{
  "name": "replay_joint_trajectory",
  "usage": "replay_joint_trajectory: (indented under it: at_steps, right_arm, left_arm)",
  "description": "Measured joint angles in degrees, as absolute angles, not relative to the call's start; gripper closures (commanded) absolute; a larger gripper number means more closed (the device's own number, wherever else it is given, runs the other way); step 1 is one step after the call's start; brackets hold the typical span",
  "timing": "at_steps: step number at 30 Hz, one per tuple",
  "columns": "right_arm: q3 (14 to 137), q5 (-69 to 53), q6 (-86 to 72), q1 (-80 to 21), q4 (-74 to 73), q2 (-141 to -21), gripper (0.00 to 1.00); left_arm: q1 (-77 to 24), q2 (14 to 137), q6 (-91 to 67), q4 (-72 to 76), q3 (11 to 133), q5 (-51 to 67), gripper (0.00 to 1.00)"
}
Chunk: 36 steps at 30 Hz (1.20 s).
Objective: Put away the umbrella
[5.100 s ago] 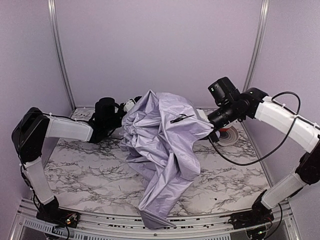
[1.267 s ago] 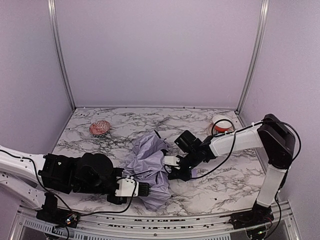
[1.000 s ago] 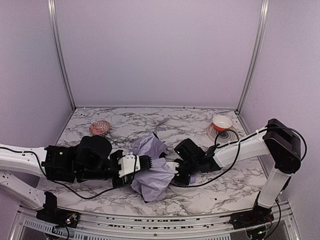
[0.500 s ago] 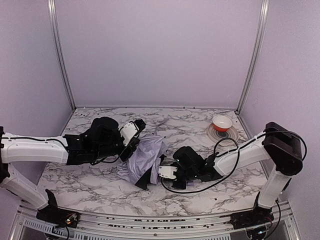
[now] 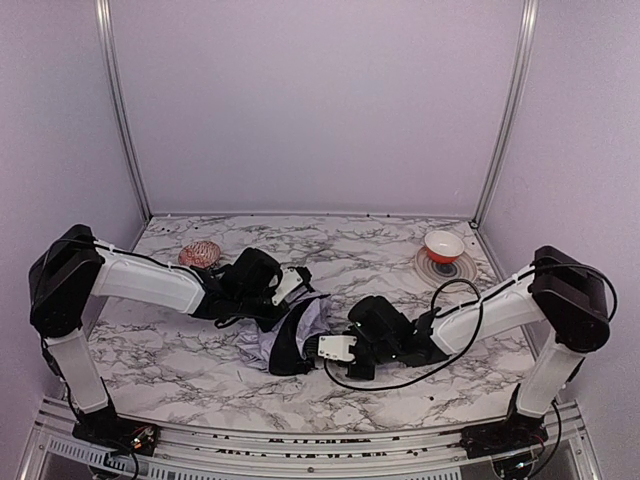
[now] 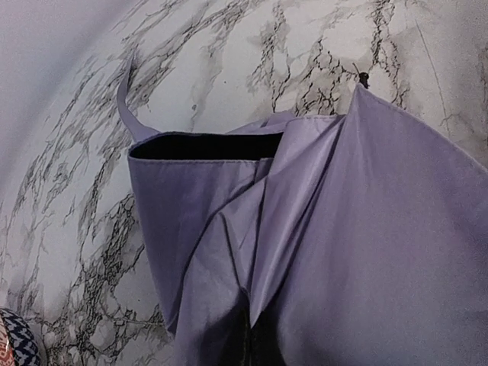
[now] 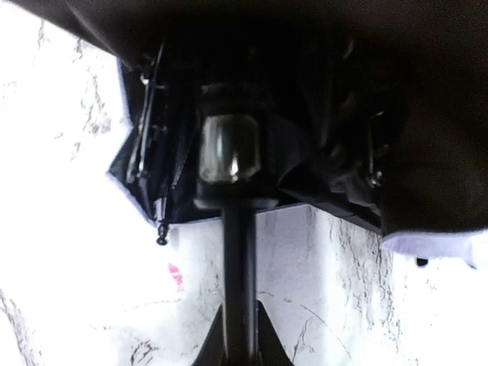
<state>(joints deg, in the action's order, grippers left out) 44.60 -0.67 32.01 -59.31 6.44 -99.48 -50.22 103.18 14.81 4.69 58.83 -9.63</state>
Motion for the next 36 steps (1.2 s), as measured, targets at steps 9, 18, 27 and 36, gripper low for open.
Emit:
replay_joint_trajectory:
  at_steps: [9, 18, 27, 36]
  right_arm:
    - [38.63, 3.18, 28.16, -59.61, 8.54, -88.66, 0.07]
    - [38.87, -3.95, 23.2, -56.99, 9.23, -75.48, 0.14]
    - [50.28, -19.81, 7.51, -49.41, 13.76, -89.45, 0.56]
    - [52.84, -28.12, -1.1, -46.89, 13.26, -100.4, 1.0]
  left_arm:
    - [-49.54, 103.57, 16.05, 7.38, 54.17, -9.52, 1.0]
    - [-49.54, 102.83, 16.95, 8.29, 53.71, -9.5, 1.0]
    - [-49.54, 99.48, 17.28, 8.27, 53.58, -9.21, 1.0]
    - [-48.51, 99.37, 16.27, 7.01, 54.13, -12.08, 0.32]
